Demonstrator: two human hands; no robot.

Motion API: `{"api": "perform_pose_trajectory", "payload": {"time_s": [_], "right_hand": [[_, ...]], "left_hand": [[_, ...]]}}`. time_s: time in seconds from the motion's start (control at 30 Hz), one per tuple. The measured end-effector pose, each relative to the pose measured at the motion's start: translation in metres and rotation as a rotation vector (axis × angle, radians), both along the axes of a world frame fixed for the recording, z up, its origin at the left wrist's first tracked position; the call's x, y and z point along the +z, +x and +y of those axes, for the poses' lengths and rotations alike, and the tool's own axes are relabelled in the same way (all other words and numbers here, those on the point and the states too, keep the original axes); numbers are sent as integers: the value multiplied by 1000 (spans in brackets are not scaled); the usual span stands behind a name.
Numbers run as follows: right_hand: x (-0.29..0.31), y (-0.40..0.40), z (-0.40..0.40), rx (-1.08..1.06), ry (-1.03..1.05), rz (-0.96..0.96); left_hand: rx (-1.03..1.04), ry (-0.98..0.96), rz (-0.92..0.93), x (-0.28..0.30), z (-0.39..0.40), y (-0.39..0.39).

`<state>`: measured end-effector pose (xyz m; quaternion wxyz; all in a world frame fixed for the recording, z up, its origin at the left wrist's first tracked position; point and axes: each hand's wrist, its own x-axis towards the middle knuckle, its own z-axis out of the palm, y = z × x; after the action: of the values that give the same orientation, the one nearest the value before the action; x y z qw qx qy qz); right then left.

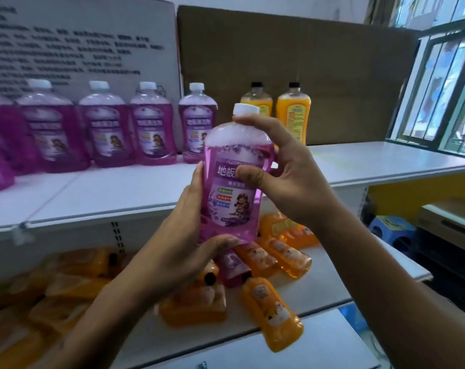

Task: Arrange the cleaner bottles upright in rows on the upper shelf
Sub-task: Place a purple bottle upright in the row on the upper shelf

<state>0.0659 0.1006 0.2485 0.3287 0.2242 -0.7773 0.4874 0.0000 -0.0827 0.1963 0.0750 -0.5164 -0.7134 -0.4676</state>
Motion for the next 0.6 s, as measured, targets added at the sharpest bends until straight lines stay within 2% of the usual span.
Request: {"api": "perform_pose_trajectory", "payload": {"time_s": [0.33,0.6], "right_hand": [[40,-57,-84,102,17,93],[51,-122,-116,-2,79,93]], "left_hand": [[157,19,104,38,-85,-36],[194,-22,-21,60,-110,-75]]}}
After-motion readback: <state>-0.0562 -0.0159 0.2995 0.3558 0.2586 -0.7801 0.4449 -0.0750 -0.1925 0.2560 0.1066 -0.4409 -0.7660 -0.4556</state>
